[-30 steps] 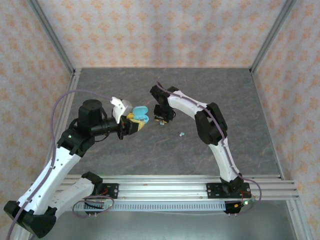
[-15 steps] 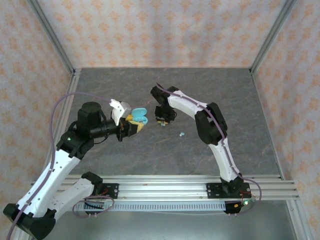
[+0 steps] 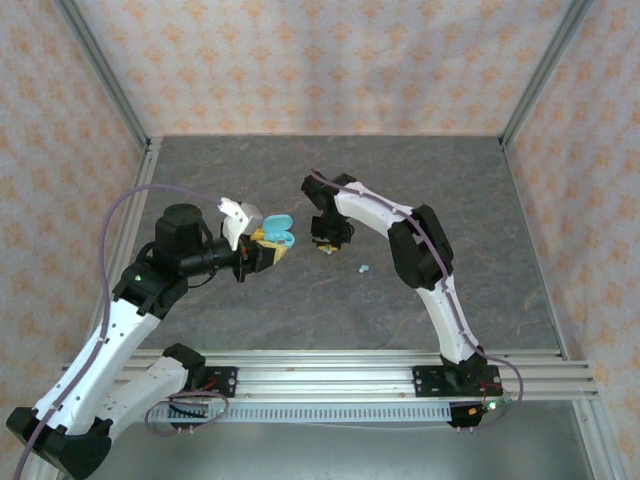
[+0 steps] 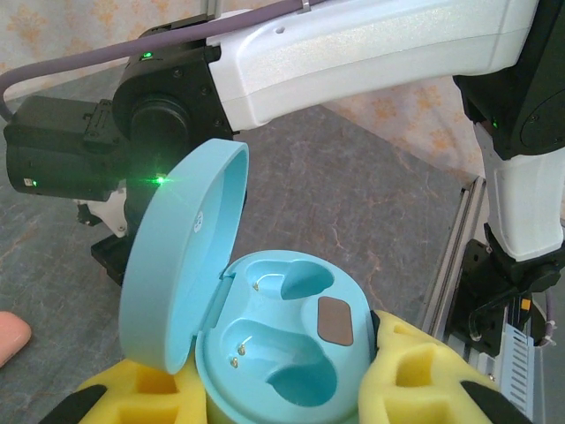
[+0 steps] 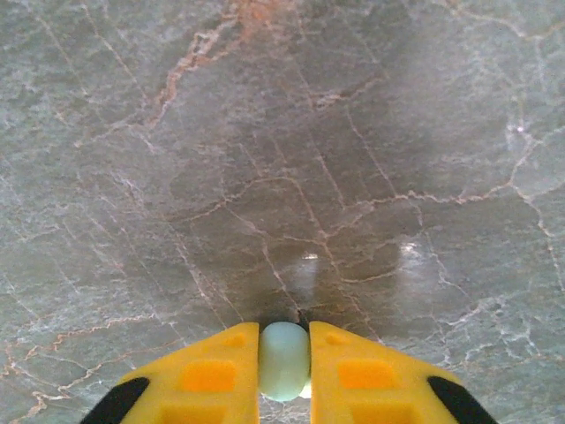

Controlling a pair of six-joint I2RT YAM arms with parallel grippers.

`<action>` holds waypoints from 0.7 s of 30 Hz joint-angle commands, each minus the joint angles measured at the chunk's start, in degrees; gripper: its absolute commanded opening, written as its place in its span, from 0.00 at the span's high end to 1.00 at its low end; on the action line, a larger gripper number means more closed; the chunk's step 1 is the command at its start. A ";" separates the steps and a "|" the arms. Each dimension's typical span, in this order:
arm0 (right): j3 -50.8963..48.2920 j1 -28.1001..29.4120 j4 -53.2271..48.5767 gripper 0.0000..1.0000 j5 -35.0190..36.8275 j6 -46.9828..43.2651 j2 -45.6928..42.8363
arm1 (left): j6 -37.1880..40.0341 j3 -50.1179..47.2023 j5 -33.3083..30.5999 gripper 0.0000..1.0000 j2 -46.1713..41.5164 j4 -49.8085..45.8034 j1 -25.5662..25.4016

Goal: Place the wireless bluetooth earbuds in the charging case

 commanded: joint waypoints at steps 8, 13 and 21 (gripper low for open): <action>-3.62 -0.90 -1.72 0.92 0.80 -1.36 -13.54 | -1.33 0.78 -0.50 0.93 -1.30 4.82 0.16; -3.15 -1.11 -2.19 0.97 -2.02 -5.16 -25.07 | -1.38 1.22 -0.33 0.94 -0.50 8.95 0.20; -9.24 -0.02 5.07 0.98 -6.46 -2.55 -45.27 | -0.68 2.53 0.98 0.96 0.78 14.10 0.09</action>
